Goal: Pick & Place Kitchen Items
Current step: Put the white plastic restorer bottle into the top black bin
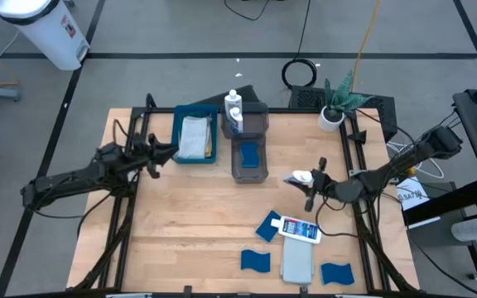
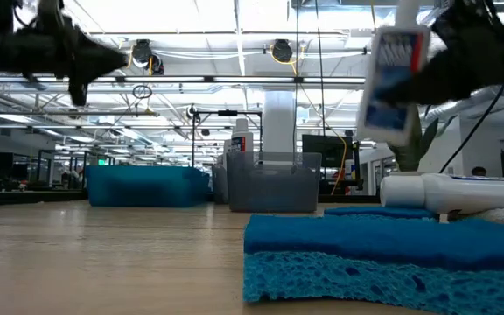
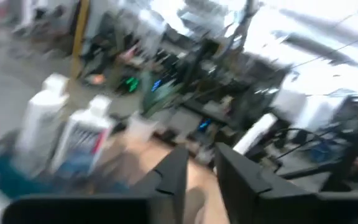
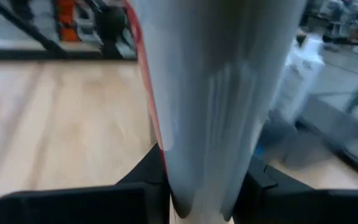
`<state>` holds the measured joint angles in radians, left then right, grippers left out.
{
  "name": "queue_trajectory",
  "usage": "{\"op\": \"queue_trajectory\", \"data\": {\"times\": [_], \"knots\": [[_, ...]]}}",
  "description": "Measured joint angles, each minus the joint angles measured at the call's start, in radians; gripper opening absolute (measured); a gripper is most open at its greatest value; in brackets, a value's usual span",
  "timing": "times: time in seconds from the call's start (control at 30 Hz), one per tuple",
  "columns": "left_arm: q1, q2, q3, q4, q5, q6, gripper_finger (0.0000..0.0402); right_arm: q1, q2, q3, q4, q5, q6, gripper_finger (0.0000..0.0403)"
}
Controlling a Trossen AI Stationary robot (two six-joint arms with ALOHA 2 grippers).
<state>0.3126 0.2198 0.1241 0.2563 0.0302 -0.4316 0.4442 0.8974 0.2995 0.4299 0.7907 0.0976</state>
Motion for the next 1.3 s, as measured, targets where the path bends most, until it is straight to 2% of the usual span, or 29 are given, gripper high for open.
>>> {"op": "queue_trajectory", "data": {"times": [0.1,0.3,0.5,0.63,0.9,1.1,1.3], "knots": [[0.0,0.083,0.074,0.03,0.05,0.032,0.0142,-0.05,0.001,0.071,-0.02,-0.114,-0.032,0.0083],[-0.001,0.387,0.352,-0.139,0.127,0.14,0.0254,-0.159,0.04,0.171,-0.073,-0.335,-0.023,0.0084],[-0.022,0.741,0.647,-0.231,0.275,0.25,0.0315,-0.246,0.129,0.186,-0.101,-0.495,0.066,0.0085],[-0.062,0.946,0.828,-0.251,0.318,0.348,0.0332,-0.284,0.178,0.186,-0.13,-0.509,0.097,0.0085],[-0.153,1.291,1.126,-0.254,0.32,0.446,0.0336,-0.315,0.216,0.186,-0.124,-0.509,0.099,0.0086],[-0.2,1.473,1.255,-0.254,0.317,0.542,0.0336,-0.315,0.216,0.187,-0.122,-0.509,0.097,0.0086],[-0.221,1.579,1.32,-0.241,0.283,0.558,0.0335,-0.315,0.216,0.187,-0.129,-0.509,0.096,0.0086]]}}
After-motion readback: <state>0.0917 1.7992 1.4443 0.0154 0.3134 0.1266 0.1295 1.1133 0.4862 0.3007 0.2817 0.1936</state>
